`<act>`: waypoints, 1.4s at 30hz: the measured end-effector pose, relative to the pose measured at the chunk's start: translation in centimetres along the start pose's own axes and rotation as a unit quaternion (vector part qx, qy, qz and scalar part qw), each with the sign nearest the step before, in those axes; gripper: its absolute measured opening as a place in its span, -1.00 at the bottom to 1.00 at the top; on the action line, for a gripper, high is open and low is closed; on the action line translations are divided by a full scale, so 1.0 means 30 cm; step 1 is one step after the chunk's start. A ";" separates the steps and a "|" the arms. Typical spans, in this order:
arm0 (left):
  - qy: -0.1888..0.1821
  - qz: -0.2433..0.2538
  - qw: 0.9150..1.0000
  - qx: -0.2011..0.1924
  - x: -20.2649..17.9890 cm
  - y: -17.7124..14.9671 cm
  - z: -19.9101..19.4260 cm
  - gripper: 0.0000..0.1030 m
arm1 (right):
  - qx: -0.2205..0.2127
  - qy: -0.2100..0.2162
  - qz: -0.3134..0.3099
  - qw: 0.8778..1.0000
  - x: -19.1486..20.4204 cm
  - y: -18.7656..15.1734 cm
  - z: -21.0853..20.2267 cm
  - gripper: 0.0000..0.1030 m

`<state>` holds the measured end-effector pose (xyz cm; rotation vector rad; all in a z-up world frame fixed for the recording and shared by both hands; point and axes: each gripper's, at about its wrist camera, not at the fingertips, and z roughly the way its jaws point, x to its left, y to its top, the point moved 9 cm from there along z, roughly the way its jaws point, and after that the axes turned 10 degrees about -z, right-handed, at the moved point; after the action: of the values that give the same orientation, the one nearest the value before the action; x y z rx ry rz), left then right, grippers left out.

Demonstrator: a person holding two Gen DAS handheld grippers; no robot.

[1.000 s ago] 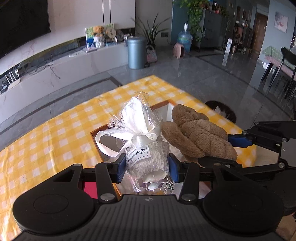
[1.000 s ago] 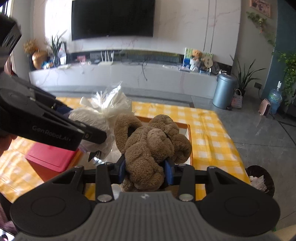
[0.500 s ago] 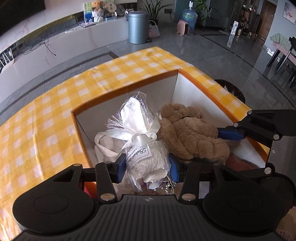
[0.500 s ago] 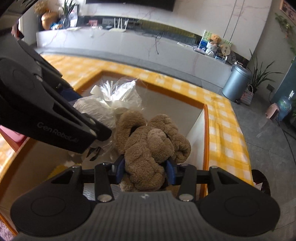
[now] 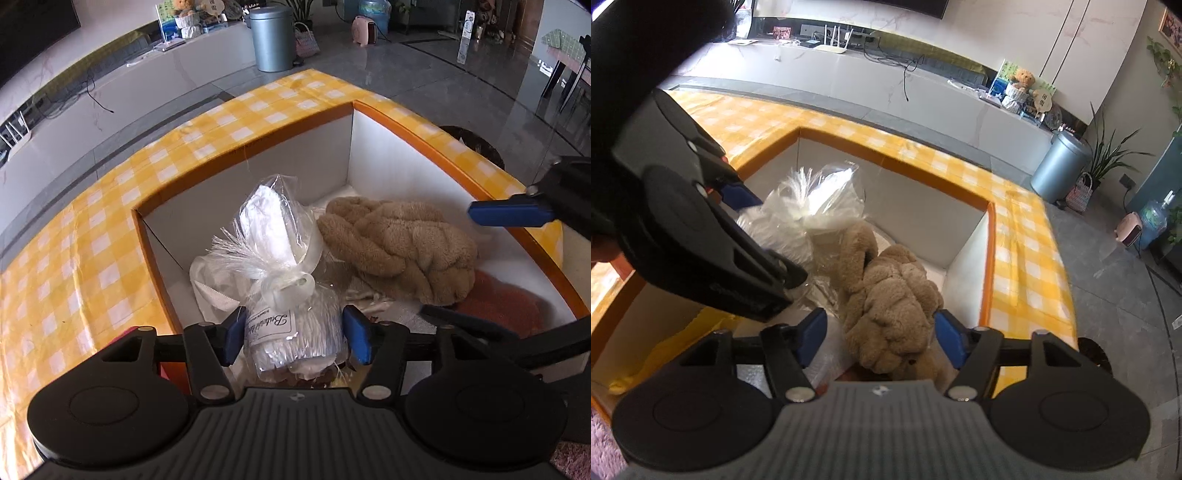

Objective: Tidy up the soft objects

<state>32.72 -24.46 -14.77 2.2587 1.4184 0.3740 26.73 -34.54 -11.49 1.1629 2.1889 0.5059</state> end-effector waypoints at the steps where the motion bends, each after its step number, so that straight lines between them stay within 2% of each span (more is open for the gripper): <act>1: 0.001 0.000 1.000 -0.004 0.001 0.004 -0.012 0.34 | 0.000 -0.002 -0.001 1.000 -0.004 0.001 -0.012 0.29; 3: -0.002 0.001 1.000 -0.010 -0.001 0.013 -0.039 0.47 | -0.002 -0.005 0.000 1.000 -0.007 0.003 -0.040 0.31; 5: -0.003 0.003 1.000 -0.018 -0.001 0.018 -0.079 0.58 | -0.006 -0.008 0.004 1.000 -0.018 0.005 -0.065 0.45; 6: -0.005 0.005 1.000 -0.023 -0.001 0.023 -0.101 0.62 | -0.008 -0.009 0.006 1.000 -0.019 0.006 -0.081 0.45; 9: -0.020 0.007 0.999 -0.044 -0.005 0.036 -0.182 0.68 | -0.009 -0.012 0.010 1.000 -0.024 0.014 -0.127 0.53; 11: -0.030 0.004 0.998 -0.056 -0.006 0.042 -0.242 0.68 | -0.009 -0.018 0.012 1.000 -0.031 0.019 -0.161 0.68; 13: -0.036 0.004 0.997 -0.069 -0.008 0.044 -0.303 0.68 | -0.007 -0.020 0.017 1.000 -0.039 0.027 -0.195 0.69; 19: -0.025 0.024 0.991 -0.132 -0.006 0.015 -0.515 0.68 | -0.030 -0.018 0.066 0.997 -0.055 0.051 -0.341 0.79; 27: 0.002 0.024 0.973 -0.232 0.049 -0.148 -0.774 0.68 | -0.120 -0.028 0.135 0.983 0.004 0.060 -0.581 0.88; 32: 0.018 -0.007 0.968 -0.252 0.114 -0.280 -0.859 0.65 | -0.166 -0.023 0.173 0.971 0.079 0.043 -0.684 0.91; 39: 0.043 -0.057 0.950 -0.303 0.176 -0.411 -0.939 0.59 | -0.204 -0.035 0.194 0.959 0.253 -0.004 -0.752 0.91; 42: 0.043 -0.082 0.948 -0.304 0.195 -0.470 -0.939 0.55 | -0.213 -0.039 0.205 0.955 0.328 -0.035 -0.760 0.91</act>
<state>11.60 -7.61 2.45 1.6321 1.2916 0.7459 6.67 -28.03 1.66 1.3590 1.6531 1.0313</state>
